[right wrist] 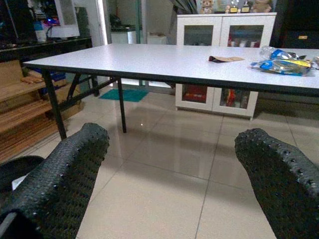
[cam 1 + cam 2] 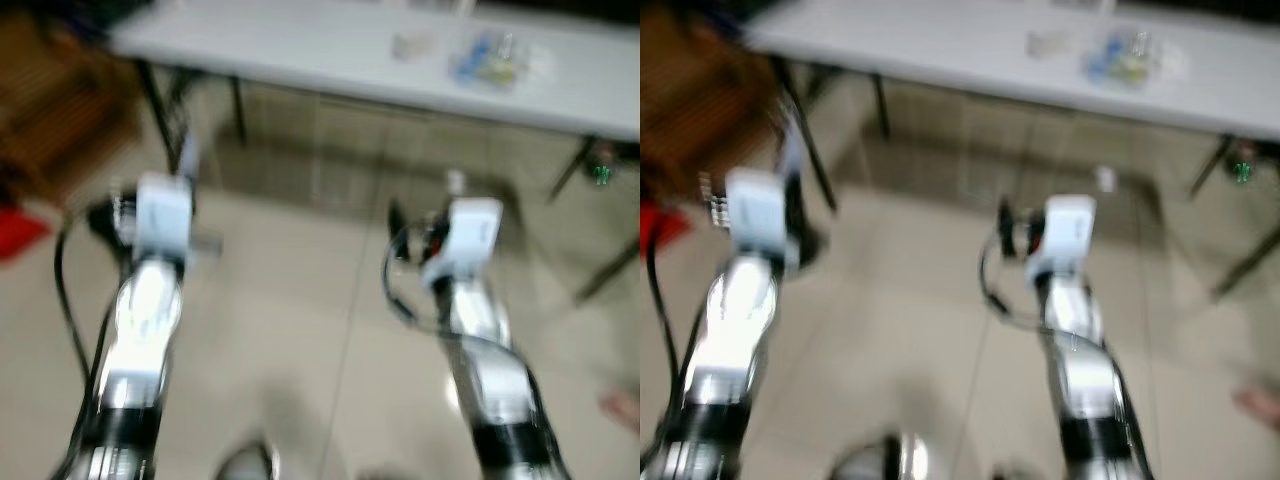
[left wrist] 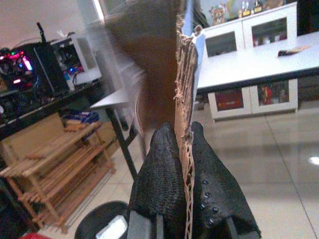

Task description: Picking trash to rubbish bin

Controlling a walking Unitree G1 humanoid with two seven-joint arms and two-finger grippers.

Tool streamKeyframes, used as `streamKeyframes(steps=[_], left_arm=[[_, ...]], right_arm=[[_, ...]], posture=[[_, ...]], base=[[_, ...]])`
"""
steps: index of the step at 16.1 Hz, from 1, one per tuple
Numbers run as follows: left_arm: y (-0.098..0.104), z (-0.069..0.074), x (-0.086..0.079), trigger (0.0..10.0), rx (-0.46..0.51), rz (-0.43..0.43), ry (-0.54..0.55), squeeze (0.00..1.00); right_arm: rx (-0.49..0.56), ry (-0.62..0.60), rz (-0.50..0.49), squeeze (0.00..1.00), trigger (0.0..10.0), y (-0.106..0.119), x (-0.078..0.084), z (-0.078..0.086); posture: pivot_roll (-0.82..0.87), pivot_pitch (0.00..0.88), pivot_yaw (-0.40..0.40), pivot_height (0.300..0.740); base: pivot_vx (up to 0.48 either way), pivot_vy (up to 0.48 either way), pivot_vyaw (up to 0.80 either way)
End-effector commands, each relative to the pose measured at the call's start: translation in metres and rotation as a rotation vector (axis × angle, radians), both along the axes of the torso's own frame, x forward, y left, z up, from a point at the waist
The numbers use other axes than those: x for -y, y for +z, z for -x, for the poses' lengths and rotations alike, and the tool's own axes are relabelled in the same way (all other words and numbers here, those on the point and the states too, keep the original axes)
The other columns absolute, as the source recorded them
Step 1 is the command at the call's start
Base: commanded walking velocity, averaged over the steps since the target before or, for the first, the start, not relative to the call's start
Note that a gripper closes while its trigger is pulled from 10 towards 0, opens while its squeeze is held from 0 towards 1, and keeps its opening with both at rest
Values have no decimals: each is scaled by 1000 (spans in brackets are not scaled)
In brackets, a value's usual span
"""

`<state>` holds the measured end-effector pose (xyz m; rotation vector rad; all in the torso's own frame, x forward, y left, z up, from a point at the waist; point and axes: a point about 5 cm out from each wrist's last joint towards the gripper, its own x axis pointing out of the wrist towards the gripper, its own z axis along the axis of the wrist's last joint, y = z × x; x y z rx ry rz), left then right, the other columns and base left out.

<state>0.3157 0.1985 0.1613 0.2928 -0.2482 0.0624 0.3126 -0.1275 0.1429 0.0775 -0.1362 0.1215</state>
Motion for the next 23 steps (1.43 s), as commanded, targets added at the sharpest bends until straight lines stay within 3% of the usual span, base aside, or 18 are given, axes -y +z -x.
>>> streamKeyframes(steps=[1, 23], left_arm=[[6, -3, 3, 10000, 13, 1, -16, 0], [8, -3, 2, 10000, 23, -3, -14, 0]], right_arm=[[-4, -4, -8, 0, 10000, 0, 2, 1], [1, -3, -11, 0, 10000, 0, 2, 0]], posture=[[-27, 150, -34, 740], [-24, 152, -32, 740]], base=[[0, 0, 0], [0, 0, 0]])
